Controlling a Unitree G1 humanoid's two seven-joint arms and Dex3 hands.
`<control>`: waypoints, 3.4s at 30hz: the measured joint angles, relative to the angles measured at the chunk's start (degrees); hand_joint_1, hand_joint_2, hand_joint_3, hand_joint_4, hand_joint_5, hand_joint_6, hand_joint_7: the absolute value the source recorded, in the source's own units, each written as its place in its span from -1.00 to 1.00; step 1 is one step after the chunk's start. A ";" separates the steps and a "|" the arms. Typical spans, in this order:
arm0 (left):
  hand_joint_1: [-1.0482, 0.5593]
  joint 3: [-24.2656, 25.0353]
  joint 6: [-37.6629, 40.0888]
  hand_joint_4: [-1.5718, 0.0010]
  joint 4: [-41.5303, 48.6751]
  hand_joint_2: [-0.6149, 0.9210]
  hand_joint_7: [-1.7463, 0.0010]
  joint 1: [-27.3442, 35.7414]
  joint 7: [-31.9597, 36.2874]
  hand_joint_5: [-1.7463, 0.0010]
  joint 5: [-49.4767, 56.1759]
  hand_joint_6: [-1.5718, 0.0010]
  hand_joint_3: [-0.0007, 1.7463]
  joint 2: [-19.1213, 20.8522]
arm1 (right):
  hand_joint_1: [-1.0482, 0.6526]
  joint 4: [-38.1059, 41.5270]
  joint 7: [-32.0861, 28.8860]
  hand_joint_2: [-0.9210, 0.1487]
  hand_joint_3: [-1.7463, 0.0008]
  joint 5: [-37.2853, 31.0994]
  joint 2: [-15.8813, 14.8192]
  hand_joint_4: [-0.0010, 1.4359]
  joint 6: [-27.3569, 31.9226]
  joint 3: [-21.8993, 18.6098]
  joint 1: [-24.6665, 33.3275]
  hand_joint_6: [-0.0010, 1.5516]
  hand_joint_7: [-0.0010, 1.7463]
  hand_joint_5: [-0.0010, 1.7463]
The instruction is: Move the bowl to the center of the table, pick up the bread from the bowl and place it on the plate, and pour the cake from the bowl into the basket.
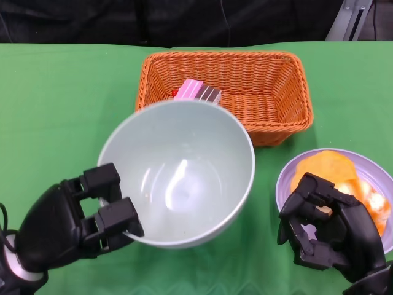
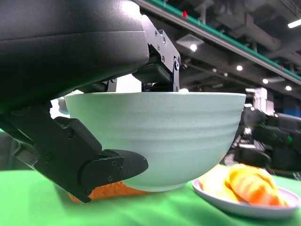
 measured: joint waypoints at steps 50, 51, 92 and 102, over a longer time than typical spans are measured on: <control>0.17 -11.00 5.36 0.33 17.46 1.00 -1.00 -2.30 0.32 -1.00 -0.36 0.49 -0.73 -8.71 | 0.16 -0.59 0.34 -0.38 -0.27 0.16 0.12 0.06 0.66 -0.16 0.04 -0.11 0.62 0.94; 0.17 -11.36 5.60 0.33 17.84 1.00 -1.00 -2.40 0.32 -1.00 -0.37 0.49 -0.73 -9.14 | 0.16 -0.66 0.33 -0.38 -0.27 0.15 0.12 0.06 0.66 -0.16 0.06 -0.11 0.62 0.94; -0.53 -13.50 8.26 0.35 15.31 1.00 1.00 -1.95 -0.53 0.92 -4.67 0.33 -0.68 -8.54 | 0.15 -1.07 -0.17 -0.36 -0.29 -0.15 0.16 0.04 0.68 -0.02 0.18 -0.12 0.64 0.96; -0.66 -11.85 5.75 0.41 12.40 1.00 1.00 -1.95 -0.54 0.97 -5.62 0.39 -0.64 -6.01 | 0.15 -0.41 -0.18 -0.36 -0.30 -0.47 0.18 0.02 0.62 0.01 0.17 -0.13 0.65 0.96</control>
